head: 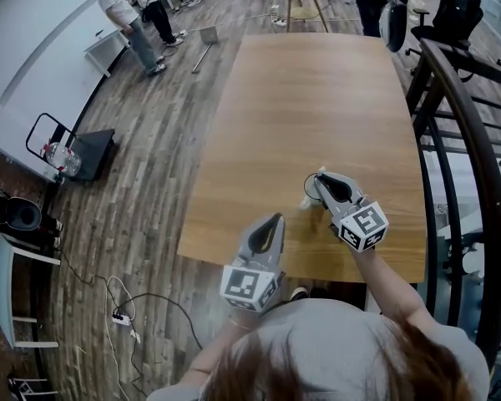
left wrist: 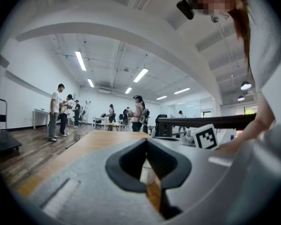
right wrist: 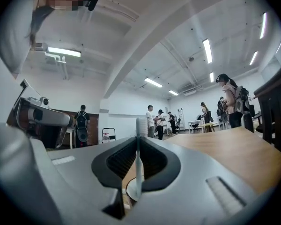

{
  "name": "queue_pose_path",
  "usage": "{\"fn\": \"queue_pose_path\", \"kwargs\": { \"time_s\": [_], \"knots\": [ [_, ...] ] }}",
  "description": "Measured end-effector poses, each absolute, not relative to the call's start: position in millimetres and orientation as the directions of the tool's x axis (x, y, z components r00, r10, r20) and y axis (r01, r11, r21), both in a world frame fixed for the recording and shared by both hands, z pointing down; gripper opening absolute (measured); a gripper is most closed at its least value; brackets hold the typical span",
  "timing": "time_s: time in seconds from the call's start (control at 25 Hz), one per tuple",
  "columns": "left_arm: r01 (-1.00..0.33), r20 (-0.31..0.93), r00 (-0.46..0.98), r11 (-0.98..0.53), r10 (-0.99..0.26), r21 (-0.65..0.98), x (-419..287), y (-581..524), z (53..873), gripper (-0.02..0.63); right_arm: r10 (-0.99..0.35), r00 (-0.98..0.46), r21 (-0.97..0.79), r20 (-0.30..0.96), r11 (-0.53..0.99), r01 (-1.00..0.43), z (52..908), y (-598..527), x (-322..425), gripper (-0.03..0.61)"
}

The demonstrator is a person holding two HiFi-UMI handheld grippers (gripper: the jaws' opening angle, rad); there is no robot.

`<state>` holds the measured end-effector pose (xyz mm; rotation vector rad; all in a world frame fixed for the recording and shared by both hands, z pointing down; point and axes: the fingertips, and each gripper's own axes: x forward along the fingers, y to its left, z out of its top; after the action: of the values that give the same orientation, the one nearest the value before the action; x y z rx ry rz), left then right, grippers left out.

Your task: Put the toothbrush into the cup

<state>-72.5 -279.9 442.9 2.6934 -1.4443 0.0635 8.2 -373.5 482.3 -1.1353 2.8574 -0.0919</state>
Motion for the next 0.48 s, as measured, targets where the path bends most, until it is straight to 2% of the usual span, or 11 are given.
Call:
{"fn": "queue_pose_path", "kwargs": {
  "time_s": [0.48],
  "knots": [
    [-0.846, 0.095, 0.534, -0.531, -0.840, 0.050, -83.0, -266.9, 446.6, 0.000, -0.717, -0.696, -0.154, -0.019, 0.690, -0.707, 512.2, -376.2, 13.1, 0.025]
  ]
}}
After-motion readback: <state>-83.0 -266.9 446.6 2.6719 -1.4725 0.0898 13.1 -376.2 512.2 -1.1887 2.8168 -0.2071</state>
